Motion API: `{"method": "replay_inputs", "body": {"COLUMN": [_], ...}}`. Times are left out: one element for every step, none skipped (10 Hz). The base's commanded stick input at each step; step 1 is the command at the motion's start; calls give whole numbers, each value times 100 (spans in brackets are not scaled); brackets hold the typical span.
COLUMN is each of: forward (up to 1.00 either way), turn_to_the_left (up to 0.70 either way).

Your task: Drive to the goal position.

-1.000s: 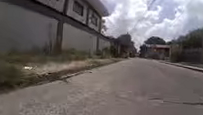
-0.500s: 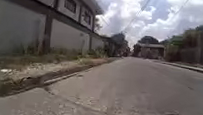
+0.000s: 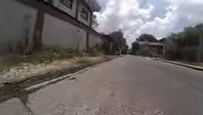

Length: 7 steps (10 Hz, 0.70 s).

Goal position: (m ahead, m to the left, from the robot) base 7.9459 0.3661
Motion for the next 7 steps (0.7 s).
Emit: {"method": "replay_inputs", "body": {"forward": [100, 100, 100, 100, 100, 100, 100], "turn_to_the_left": [-40, -16, 3, 2, -5, -15, -39]}}
